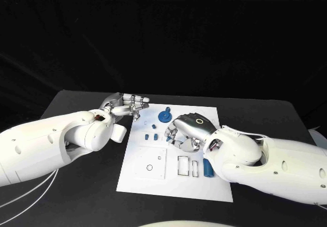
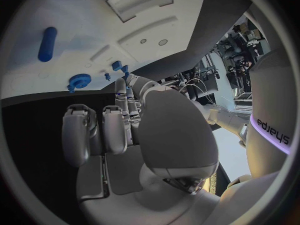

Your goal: Assemble the parts on the task board

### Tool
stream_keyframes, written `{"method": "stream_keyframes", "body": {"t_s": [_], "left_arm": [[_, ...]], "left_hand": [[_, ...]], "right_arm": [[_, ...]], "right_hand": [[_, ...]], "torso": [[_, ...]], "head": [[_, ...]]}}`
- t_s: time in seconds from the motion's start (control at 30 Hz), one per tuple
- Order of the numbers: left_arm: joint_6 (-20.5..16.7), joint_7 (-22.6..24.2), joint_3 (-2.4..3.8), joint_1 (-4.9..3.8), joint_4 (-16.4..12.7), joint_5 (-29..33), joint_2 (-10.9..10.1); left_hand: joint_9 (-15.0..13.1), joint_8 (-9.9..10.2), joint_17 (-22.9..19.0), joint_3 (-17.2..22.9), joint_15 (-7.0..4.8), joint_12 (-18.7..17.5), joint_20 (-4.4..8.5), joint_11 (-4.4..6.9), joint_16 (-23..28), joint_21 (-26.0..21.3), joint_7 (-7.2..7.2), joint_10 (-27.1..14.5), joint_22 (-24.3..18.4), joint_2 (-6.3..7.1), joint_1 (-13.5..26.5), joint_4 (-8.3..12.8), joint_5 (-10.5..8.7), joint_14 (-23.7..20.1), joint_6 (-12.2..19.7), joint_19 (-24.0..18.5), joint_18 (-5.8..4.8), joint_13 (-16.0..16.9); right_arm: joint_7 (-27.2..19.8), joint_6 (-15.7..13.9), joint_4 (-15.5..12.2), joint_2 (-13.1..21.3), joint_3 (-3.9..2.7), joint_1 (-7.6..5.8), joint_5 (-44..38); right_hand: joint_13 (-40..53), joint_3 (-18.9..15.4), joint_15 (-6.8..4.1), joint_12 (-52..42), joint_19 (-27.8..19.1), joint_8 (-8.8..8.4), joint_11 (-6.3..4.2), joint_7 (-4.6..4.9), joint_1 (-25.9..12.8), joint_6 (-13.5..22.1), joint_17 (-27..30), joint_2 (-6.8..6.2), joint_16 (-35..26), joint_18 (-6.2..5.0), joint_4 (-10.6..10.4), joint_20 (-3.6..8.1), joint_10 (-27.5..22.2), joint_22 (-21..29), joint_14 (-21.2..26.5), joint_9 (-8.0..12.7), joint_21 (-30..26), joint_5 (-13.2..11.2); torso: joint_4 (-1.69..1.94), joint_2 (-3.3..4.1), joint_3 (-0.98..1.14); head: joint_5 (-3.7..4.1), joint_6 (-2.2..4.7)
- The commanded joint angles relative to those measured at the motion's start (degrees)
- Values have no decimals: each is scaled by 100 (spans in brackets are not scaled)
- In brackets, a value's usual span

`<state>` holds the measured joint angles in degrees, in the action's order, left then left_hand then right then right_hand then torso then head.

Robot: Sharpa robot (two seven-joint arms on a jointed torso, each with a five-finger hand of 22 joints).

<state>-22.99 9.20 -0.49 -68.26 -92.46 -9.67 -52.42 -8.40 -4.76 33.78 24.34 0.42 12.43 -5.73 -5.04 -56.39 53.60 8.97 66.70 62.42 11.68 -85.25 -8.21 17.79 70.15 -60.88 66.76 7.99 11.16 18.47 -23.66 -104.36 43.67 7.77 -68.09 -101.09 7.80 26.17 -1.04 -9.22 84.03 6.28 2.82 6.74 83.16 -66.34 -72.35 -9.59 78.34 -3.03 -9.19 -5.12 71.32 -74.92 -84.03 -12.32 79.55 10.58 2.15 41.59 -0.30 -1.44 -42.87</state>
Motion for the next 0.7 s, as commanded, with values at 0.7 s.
{"method": "stream_keyframes", "body": {"t_s": [0.7], "left_arm": [[224, 16, -10, -6, 70, 43, 201]], "left_hand": [[10, 27, -10, 4, 21, 45, -10, -3, 31, -43, 34, -61, -6, -75, 11, 32, -4, -44, 9, -42, 64, 15]], "right_arm": [[-228, 526, 516, -569, 29, 495, 71]], "right_hand": [[-13, -35, -37, 76, 99, -51, 13, 4, -93, -8, 31, 17, -4, 69, 43, 40, 44, -1111, -270, -6, -8, 139]], "torso": [[4, -18, -26]], "head": [[-447, -198]]}}
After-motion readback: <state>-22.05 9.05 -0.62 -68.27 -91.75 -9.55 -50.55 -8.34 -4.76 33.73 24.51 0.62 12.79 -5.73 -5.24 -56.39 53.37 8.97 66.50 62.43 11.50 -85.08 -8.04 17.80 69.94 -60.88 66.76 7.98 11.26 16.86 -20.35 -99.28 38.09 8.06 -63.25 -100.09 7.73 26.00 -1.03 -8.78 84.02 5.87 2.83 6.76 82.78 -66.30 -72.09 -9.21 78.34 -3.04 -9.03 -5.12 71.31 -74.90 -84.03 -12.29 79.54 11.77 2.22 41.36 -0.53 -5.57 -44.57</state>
